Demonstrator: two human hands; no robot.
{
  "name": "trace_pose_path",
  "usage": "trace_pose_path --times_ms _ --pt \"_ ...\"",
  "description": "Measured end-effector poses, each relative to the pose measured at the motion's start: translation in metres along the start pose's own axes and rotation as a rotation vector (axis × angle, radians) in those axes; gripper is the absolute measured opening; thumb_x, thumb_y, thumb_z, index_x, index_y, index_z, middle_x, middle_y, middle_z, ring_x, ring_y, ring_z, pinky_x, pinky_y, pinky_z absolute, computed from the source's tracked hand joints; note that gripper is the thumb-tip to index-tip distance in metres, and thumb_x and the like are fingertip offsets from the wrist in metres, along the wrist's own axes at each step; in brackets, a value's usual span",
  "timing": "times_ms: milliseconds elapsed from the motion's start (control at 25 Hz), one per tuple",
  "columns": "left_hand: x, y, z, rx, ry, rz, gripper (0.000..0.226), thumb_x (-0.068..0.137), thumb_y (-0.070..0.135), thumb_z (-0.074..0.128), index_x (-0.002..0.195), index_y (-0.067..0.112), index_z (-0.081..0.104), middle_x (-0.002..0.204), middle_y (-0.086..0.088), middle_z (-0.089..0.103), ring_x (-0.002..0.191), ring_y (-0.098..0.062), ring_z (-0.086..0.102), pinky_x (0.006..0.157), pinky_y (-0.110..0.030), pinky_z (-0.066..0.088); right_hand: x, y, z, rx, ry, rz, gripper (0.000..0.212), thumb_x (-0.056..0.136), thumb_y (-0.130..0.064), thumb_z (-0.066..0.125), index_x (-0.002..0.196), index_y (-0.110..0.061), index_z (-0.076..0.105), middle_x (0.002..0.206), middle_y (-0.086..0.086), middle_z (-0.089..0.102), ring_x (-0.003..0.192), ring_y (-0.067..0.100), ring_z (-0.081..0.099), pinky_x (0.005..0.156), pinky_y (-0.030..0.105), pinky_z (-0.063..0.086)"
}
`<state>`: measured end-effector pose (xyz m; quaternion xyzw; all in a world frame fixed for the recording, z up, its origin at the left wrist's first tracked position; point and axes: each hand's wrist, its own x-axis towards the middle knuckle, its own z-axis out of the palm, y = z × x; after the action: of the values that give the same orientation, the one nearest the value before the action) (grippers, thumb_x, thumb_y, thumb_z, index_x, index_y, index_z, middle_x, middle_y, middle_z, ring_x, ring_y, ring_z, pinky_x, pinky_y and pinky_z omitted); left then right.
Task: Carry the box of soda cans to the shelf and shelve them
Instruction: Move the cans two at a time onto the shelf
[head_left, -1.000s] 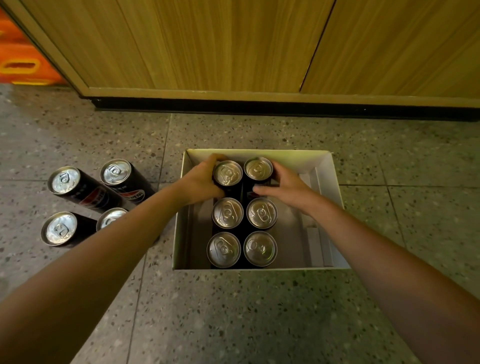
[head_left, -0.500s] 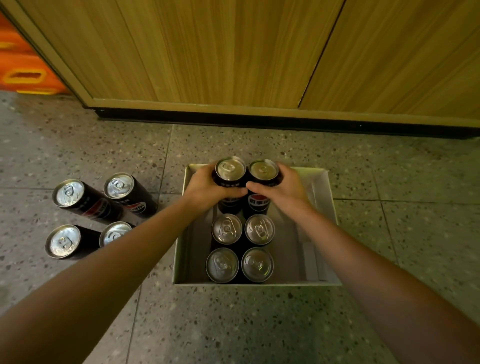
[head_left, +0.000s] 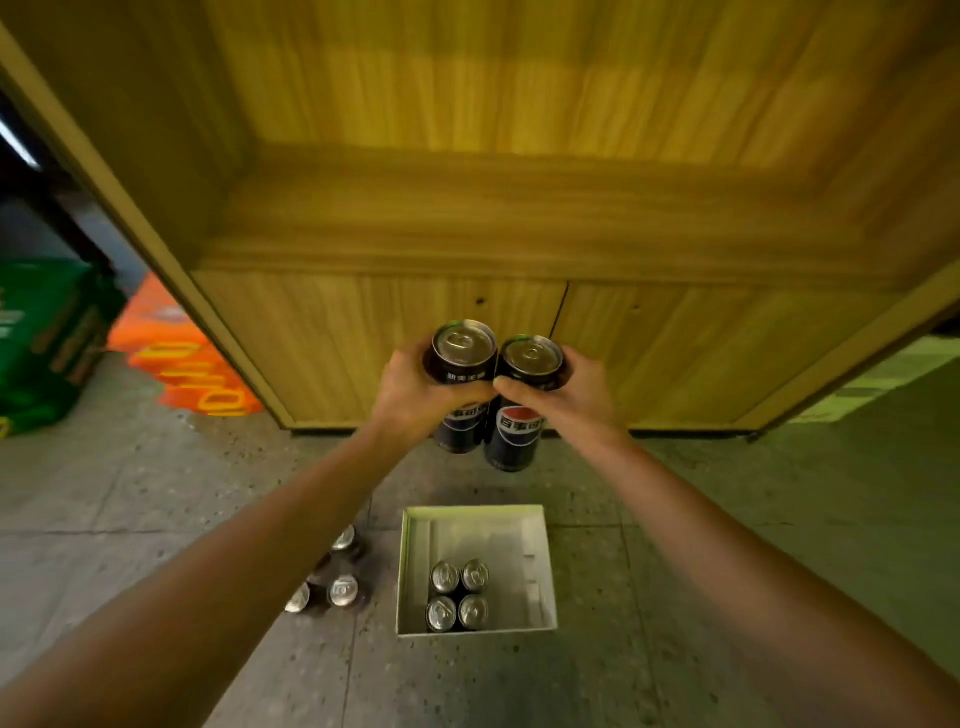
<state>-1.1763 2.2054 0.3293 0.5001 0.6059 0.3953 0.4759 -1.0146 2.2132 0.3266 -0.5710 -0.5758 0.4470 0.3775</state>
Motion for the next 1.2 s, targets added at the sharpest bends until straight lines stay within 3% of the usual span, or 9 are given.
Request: trace_pose_path --times_ms 80,200,320,440,560,760,960,1200 --pt "-0.013 0.090 -0.025 0.018 -0.003 0.054 0.060 0.059 0.009 0.081 0.114 0.012 0.059 0.099 0.003 0.065 0.098 -0.013 0.061 0.083 -0.024 0.045 -0.001 -0.088 -0.027 -0.013 0.016 -0.047 0.053 0.061 -0.017 0.083 0.108 -0.005 0.060 0.095 -0.002 0.062 0.077 -0.006 0.055 0.062 -0.001 0.045" --pt "-0.033 0.203 -0.062 0.035 -0.011 0.137 0.060 0.059 0.012 0.081 0.116 0.013 0.059 0.104 0.001 0.067 0.099 -0.013 0.062 0.086 -0.024 0.047 -0.004 -0.201 -0.059 -0.056 0.036 -0.121 0.054 0.061 -0.022 0.082 0.108 -0.007 0.060 0.100 -0.001 0.064 0.083 0.003 0.058 0.062 0.002 0.045" --pt "-0.051 0.301 -0.093 0.033 -0.006 0.210 0.060 0.063 0.015 0.080 0.118 0.012 0.057 0.106 0.001 0.065 0.098 -0.012 0.060 0.085 -0.024 0.047 -0.009 -0.303 -0.084 -0.091 0.058 -0.185 0.053 0.064 -0.024 0.080 0.110 -0.008 0.059 0.097 -0.005 0.060 0.076 -0.006 0.053 0.060 0.001 0.044" --pt "-0.063 0.373 -0.117 0.013 0.009 0.252 0.060 0.063 0.016 0.080 0.118 0.013 0.056 0.100 0.006 0.061 0.093 -0.009 0.059 0.071 -0.015 0.043 -0.014 -0.380 -0.103 -0.145 0.111 -0.245 0.055 0.064 -0.031 0.079 0.111 -0.010 0.061 0.105 -0.003 0.065 0.087 0.003 0.060 0.073 0.014 0.047" --pt "-0.066 0.420 -0.132 -0.008 0.027 0.276 0.059 0.061 0.020 0.081 0.115 0.012 0.058 0.104 0.000 0.066 0.099 -0.017 0.063 0.073 -0.019 0.047 -0.016 -0.431 -0.118 -0.158 0.155 -0.291 0.056 0.063 -0.037 0.079 0.111 -0.012 0.061 0.112 0.004 0.067 0.099 0.014 0.061 0.081 0.026 0.049" --pt "-0.039 0.467 -0.130 -0.035 0.022 0.263 0.062 0.060 0.023 0.082 0.116 0.013 0.057 0.117 -0.007 0.065 0.096 -0.016 0.059 0.082 -0.029 0.047 0.008 -0.470 -0.143 -0.064 0.206 -0.288 0.050 0.068 -0.027 0.077 0.111 -0.009 0.059 0.113 0.008 0.066 0.088 0.010 0.057 0.065 0.013 0.043" --pt "0.030 0.487 -0.114 -0.056 0.109 0.217 0.062 0.062 0.018 0.081 0.118 0.010 0.055 0.120 -0.012 0.063 0.107 -0.024 0.060 0.085 -0.031 0.046 0.085 -0.459 -0.170 -0.044 0.270 -0.224 0.056 0.064 -0.033 0.079 0.112 -0.011 0.059 0.115 0.008 0.066 0.102 0.019 0.061 0.076 0.026 0.046" --pt "0.110 0.499 -0.097 -0.074 0.166 0.186 0.064 0.063 0.012 0.080 0.121 0.007 0.054 0.124 -0.014 0.061 0.101 -0.020 0.057 0.081 -0.029 0.043 0.175 -0.442 -0.185 0.016 0.269 -0.193 0.053 0.066 -0.027 0.079 0.110 -0.007 0.059 0.115 0.012 0.066 0.089 0.011 0.054 0.071 0.023 0.043"
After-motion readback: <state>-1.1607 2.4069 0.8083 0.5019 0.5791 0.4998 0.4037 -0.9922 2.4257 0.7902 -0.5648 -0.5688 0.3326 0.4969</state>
